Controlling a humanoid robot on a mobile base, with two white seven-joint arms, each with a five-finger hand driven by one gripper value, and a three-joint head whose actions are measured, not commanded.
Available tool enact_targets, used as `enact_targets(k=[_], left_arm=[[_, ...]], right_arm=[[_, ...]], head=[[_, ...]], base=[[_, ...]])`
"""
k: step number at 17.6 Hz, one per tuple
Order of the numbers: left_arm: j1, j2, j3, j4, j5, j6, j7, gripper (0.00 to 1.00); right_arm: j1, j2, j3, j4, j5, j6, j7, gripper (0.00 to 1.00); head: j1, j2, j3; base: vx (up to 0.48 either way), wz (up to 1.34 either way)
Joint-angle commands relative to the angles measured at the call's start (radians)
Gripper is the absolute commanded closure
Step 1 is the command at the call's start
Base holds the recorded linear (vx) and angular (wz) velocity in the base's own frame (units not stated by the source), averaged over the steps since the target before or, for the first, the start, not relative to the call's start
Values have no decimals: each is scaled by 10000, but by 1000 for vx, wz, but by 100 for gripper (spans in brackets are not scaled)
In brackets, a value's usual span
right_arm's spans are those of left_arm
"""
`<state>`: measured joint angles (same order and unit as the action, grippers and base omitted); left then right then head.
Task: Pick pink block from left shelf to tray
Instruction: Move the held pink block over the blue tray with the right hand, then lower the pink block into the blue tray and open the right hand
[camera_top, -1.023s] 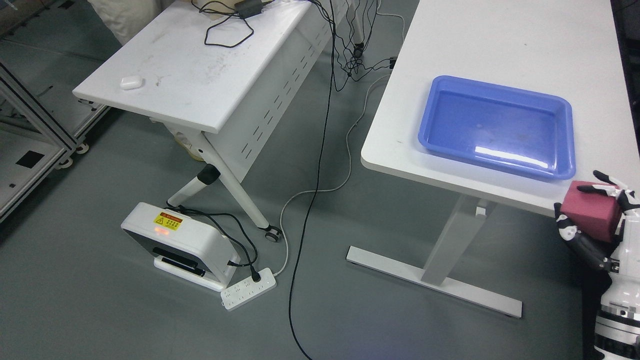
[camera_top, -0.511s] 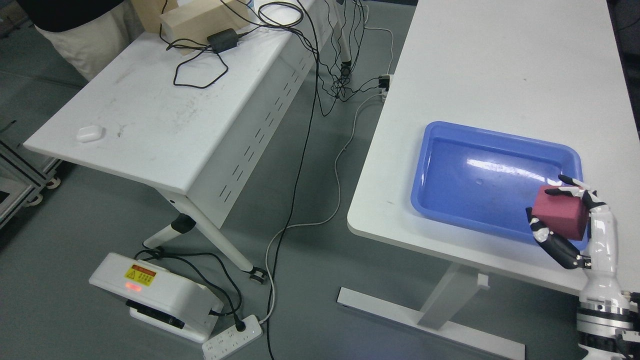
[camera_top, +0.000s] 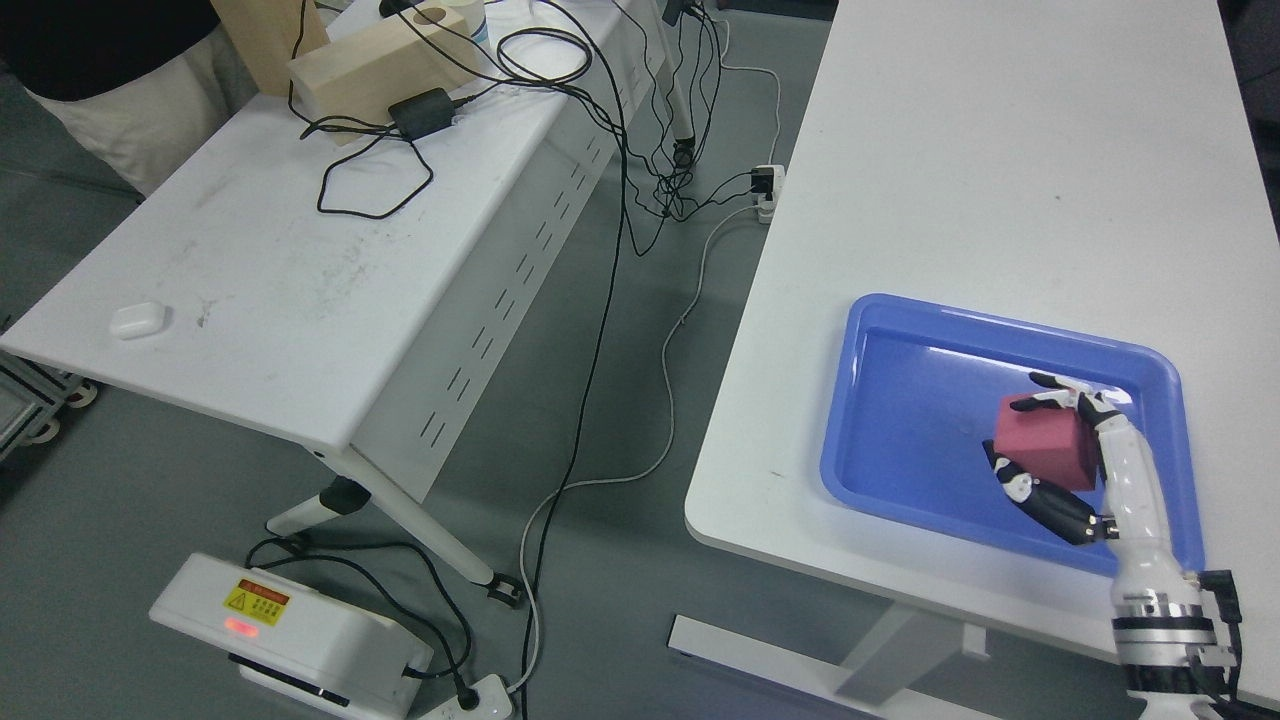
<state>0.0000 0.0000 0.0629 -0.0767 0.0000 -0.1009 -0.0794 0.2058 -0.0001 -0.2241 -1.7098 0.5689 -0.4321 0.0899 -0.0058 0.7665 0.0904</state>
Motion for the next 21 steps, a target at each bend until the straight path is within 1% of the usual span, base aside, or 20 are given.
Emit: enact_targets(k=[1,4,6,9,11,15,18,21], left_arm=[[92,175,0,0,-15,-3,-4,0],[92,175,0,0,-15,-3,-4,0],[92,175,0,0,-15,12,-4,0],[92,175,0,0,-15,-3,-4,0],[92,175,0,0,-15,-3,-4,0],[92,175,0,0,-15,-3,-4,0],[92,175,0,0,-15,-3,-4,0],[92,175,0,0,-15,-3,-4,0]], right_arm=[[-3,-174,170,86,-136,103,129,84],[-18,-174,47,71,-579,148,-192,69],[-18,-174,-29,71,-1085,454,-377,60],[-18,-174,-182,71,-1592,578,-454,47],[-18,-174,-183,71,-1655,578,-439,37],[-34,-174,-213,71,-2098,578,-378,22],[-34,-174,-244,71,-2544,594,-362,13],[-34,-174,-244,71,-2621,670,-362,11]], head=[[0,0,0],[0,0,0],[0,0,0],[0,0,0],[0,0,0],[0,0,0],[0,0,0],[0,0,0]], base=[[97,12],[58,3],[28,0],[0,0],[0,0],[0,0],[0,0],[0,0]])
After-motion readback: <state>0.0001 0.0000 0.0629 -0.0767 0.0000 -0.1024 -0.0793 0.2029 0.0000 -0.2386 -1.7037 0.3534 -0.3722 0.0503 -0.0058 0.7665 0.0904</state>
